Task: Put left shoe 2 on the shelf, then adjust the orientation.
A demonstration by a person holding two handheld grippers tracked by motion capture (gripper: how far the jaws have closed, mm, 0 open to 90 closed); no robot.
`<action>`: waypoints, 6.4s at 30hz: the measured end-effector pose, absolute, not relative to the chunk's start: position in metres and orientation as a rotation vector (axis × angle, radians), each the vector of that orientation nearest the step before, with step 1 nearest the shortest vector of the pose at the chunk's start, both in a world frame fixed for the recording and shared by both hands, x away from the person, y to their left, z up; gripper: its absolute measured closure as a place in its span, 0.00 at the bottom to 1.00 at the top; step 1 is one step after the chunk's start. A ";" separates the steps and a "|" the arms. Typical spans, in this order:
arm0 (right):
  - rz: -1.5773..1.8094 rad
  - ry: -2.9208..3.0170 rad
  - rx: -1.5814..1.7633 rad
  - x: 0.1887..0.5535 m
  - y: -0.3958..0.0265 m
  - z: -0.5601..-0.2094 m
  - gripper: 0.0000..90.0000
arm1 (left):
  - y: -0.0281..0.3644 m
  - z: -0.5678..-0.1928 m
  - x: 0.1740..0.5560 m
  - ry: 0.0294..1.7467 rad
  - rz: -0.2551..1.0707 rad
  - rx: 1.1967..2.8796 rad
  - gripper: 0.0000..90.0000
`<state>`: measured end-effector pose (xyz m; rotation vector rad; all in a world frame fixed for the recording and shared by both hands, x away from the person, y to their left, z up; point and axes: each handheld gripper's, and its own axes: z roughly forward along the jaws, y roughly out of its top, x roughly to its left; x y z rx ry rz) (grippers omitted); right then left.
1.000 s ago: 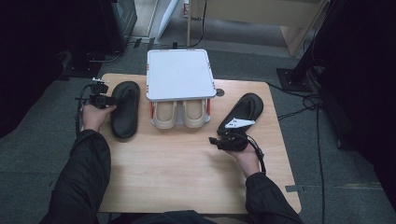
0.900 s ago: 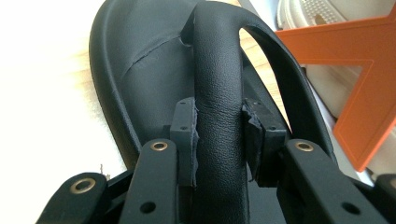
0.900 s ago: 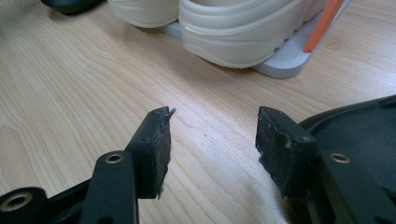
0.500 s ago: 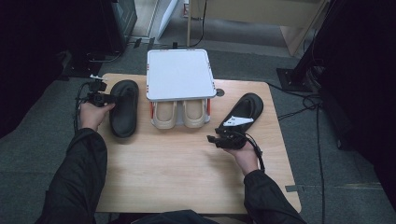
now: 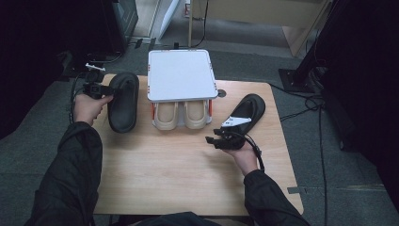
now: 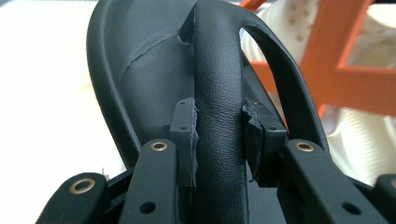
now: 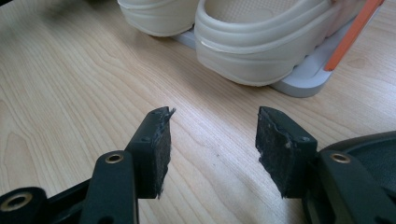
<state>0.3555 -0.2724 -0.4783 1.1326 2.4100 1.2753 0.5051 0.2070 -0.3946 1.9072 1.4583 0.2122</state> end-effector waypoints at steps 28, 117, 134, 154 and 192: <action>1.253 2.431 1.109 0.357 -0.267 -0.479 0.51 | 0.169 -0.284 0.520 1.419 0.213 1.832 0.76; 1.200 2.260 1.285 0.377 -0.336 -0.472 0.51 | 0.105 -0.301 0.493 1.182 0.202 1.980 0.49; 1.119 2.292 1.370 0.388 -0.342 -0.488 0.70 | 0.123 -0.330 0.465 1.168 0.187 1.973 0.49; 1.065 2.312 1.371 0.381 -0.347 -0.493 0.74 | 0.140 -0.369 0.444 1.186 0.217 1.964 0.48; 1.081 2.249 1.415 0.356 -0.380 -0.492 0.72 | 0.134 -0.424 0.443 1.169 0.207 2.017 0.48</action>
